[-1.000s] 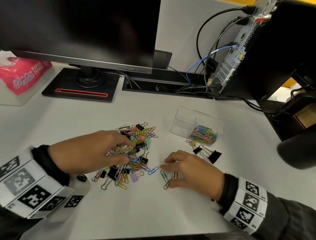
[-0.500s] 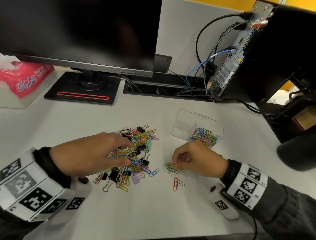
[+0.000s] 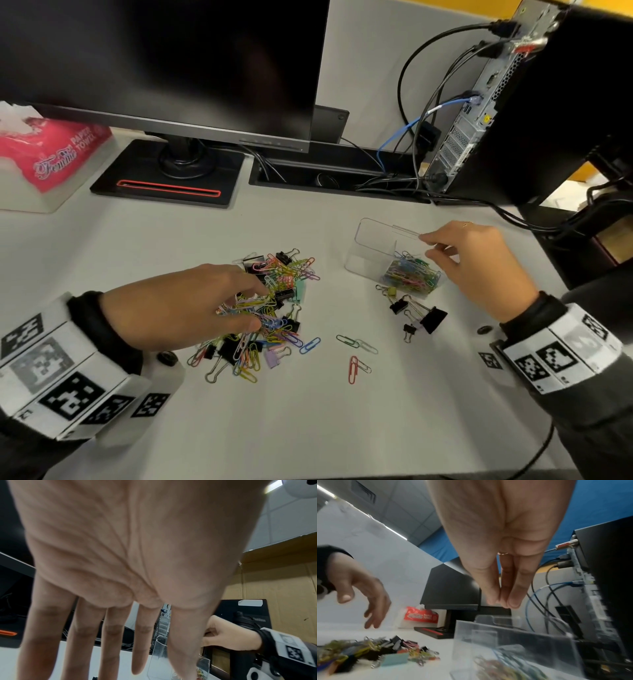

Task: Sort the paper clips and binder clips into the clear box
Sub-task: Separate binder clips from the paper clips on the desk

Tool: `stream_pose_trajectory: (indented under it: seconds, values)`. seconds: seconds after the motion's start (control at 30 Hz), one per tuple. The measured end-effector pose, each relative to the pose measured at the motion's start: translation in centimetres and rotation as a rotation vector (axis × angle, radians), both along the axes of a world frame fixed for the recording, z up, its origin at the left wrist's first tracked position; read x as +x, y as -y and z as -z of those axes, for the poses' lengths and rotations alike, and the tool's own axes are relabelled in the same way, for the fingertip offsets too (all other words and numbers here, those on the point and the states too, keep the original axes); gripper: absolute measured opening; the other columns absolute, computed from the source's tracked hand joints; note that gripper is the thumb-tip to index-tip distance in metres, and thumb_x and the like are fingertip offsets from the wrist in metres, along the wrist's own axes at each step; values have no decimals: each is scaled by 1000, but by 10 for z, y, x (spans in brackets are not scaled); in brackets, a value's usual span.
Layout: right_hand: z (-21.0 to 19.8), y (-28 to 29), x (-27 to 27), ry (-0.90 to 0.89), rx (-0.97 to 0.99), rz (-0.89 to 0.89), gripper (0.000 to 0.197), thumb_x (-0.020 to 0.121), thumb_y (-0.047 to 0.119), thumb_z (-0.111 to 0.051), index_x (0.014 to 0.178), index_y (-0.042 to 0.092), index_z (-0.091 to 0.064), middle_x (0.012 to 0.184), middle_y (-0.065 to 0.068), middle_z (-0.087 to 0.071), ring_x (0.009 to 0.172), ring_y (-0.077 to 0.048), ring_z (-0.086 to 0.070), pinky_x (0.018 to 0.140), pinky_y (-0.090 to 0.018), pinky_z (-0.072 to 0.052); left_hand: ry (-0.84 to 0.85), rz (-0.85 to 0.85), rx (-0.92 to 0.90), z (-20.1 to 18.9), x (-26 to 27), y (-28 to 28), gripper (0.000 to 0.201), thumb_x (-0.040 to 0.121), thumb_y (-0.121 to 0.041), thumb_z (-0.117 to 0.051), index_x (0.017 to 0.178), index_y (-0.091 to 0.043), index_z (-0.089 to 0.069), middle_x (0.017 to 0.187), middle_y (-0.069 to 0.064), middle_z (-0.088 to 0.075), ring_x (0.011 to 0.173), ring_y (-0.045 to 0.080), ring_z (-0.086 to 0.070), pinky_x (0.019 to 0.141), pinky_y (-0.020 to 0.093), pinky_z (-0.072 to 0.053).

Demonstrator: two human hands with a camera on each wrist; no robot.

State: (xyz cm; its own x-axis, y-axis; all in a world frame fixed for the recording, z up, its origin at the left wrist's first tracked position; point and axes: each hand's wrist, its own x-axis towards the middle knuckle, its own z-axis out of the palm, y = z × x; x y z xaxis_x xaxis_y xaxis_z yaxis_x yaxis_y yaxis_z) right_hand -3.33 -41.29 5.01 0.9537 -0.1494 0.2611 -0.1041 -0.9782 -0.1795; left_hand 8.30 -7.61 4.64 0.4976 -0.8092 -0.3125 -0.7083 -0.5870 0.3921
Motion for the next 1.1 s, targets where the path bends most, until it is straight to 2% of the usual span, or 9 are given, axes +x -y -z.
stream_pose_trajectory:
  seconds: [0.13,0.23,0.33,0.57,0.63,0.73,0.83,0.97,1.1]
  values:
    - [-2,-43,-17,-11,78,-112,26,81,23,-73,104,13,-72,89,0,-66,69,-13,-60,69,-29,-55,-7,-5,-3,3,1,0,53,83,-64,-43,132,-47,-38,117,-29,-44,103,-13,-46,90,12,-38]
    - [16,-80,-31,-405,149,-170,62,75,49,-72,126,19,-57,108,5,-56,90,-13,-57,84,-27,-50,-6,-5,2,5,1,-1,55,81,-66,-42,133,-46,-38,116,-29,-45,103,-12,-46,89,12,-38]
    - [41,-93,-35,-616,62,-211,76,71,54,-72,134,19,-47,119,3,-48,106,-16,-50,91,-25,-42,-7,-6,-6,4,0,-1,51,84,-63,-44,131,-46,-40,110,-31,-45,104,-11,-47,90,13,-39]
    - [49,-106,-22,-546,113,-279,24,88,27,-63,109,17,-70,106,-2,-62,97,-20,-58,82,-28,-43,4,-4,-3,0,-2,0,47,87,-59,-46,131,-45,-40,114,-29,-46,104,-10,-47,90,13,-38]
    - [49,-103,-18,-534,109,-296,16,89,21,-61,100,17,-71,98,0,-63,91,-18,-58,76,-22,-43,8,-4,-1,0,-2,0,47,87,-59,-46,131,-45,-40,114,-29,-46,103,-11,-47,89,12,-37]
    - [50,-99,-16,-569,157,-295,9,90,17,-58,94,14,-65,87,4,-52,80,-13,-51,61,-10,-34,8,-7,-8,2,-1,-1,49,85,-61,-46,131,-46,-40,115,-28,-47,102,-12,-47,89,11,-37]
    - [54,-95,-15,-611,235,-328,6,92,14,-56,95,10,-59,88,4,-47,78,-12,-43,71,-21,-38,-2,-17,-1,2,-2,-1,48,85,-62,-46,130,-47,-39,115,-28,-46,103,-12,-46,88,11,-37]
    - [57,-93,-17,-636,188,-390,6,94,14,-51,95,9,-54,86,7,-38,78,-12,-38,67,-15,-29,-5,-13,6,-1,-4,-1,47,86,-60,-47,131,-47,-39,118,-27,-46,105,-10,-47,90,13,-38]
    - [53,-89,-13,-640,200,-414,4,94,14,-52,92,10,-54,86,3,-47,72,-12,-41,68,-19,-34,-4,-5,16,-2,-5,-1,47,86,-60,-47,131,-47,-39,121,-26,-46,105,-9,-48,92,15,-39]
